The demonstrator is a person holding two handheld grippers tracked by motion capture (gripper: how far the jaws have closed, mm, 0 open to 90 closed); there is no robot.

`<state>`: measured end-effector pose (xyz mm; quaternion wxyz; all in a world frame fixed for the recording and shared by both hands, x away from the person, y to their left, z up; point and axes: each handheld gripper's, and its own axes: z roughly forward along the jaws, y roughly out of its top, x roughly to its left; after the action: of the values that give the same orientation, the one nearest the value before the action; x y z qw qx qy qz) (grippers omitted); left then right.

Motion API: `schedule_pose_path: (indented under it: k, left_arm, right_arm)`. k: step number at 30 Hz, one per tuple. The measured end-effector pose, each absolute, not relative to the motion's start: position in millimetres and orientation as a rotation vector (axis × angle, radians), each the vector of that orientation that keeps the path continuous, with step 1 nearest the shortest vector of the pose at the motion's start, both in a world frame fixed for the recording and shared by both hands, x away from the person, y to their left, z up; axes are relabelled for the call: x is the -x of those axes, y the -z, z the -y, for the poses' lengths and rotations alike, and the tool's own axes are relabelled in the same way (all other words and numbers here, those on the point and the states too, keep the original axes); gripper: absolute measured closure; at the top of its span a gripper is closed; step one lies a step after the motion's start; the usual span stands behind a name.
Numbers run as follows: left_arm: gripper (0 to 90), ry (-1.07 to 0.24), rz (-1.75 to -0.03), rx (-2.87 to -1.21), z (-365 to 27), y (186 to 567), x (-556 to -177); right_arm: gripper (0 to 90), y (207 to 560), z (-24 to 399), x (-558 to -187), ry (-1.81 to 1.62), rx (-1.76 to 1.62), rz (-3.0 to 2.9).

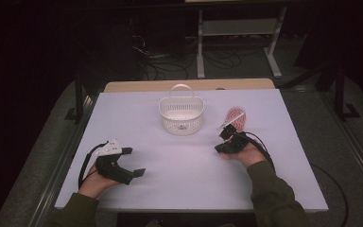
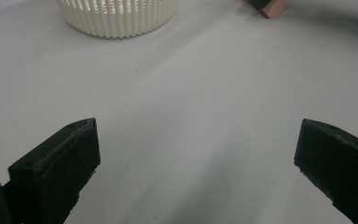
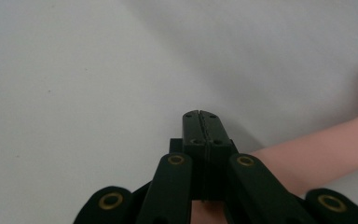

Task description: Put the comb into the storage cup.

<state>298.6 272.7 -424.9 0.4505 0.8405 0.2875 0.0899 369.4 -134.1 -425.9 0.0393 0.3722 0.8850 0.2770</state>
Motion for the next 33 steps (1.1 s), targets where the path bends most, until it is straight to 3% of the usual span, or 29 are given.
schedule_pose_path:
  k: [33]
  left_arm:
    - [0.0,-0.224,-0.715,-2.073,-273.1,424.7,-299.0]
  right_arm:
    - [89.5,423.6,164.1,-354.7,-0.797,-1.197,-2.697]
